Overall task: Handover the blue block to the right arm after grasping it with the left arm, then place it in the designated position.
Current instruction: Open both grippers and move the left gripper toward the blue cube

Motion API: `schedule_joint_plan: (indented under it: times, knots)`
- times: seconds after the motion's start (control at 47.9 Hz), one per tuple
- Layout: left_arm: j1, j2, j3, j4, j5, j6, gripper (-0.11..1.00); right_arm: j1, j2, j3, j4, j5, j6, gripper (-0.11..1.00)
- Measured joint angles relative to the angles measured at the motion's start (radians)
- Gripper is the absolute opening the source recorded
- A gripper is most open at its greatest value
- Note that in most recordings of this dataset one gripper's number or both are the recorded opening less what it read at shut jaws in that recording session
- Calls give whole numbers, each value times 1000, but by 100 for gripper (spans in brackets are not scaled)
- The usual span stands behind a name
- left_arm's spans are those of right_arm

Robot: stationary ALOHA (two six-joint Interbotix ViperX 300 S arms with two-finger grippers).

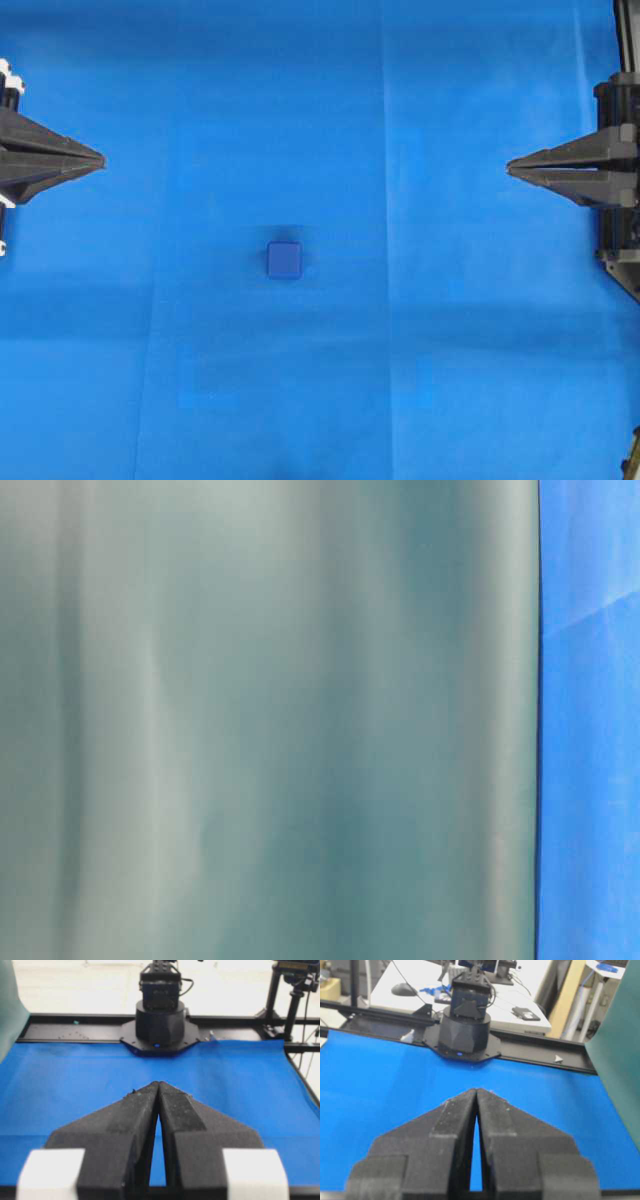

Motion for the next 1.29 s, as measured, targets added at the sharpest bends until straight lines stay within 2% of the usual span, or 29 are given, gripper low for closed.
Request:
schedule_joint_plan:
  times: [0.125,0.271,0.647,0.689,0.751,0.835,0.918,1.001,1.106,1.294]
  knots:
    - [-6,-12,0,0,9,0,0,2,2,-3,0,9,11,-6]
    - [-29,-23,0,2,11,8,0,2,3,-8,0,38,6,-6]
    - [-31,-26,0,3,11,8,1,0,3,-25,0,54,11,-5]
    - [-31,-26,-2,2,11,8,5,2,3,-25,0,54,12,-3]
    - [-31,-26,0,2,11,8,18,0,3,-25,0,54,12,4]
    - [-31,-26,0,3,11,2,44,2,3,-25,0,58,17,22]
    - [-31,-25,0,3,11,-6,69,0,6,-26,2,61,28,46]
    - [-31,-23,-2,3,11,-11,88,0,9,-28,2,74,34,72]
    - [-31,-21,-2,2,15,-9,93,0,15,-29,2,84,37,95]
    - [-32,-21,0,3,17,-9,93,0,17,-38,3,91,40,97]
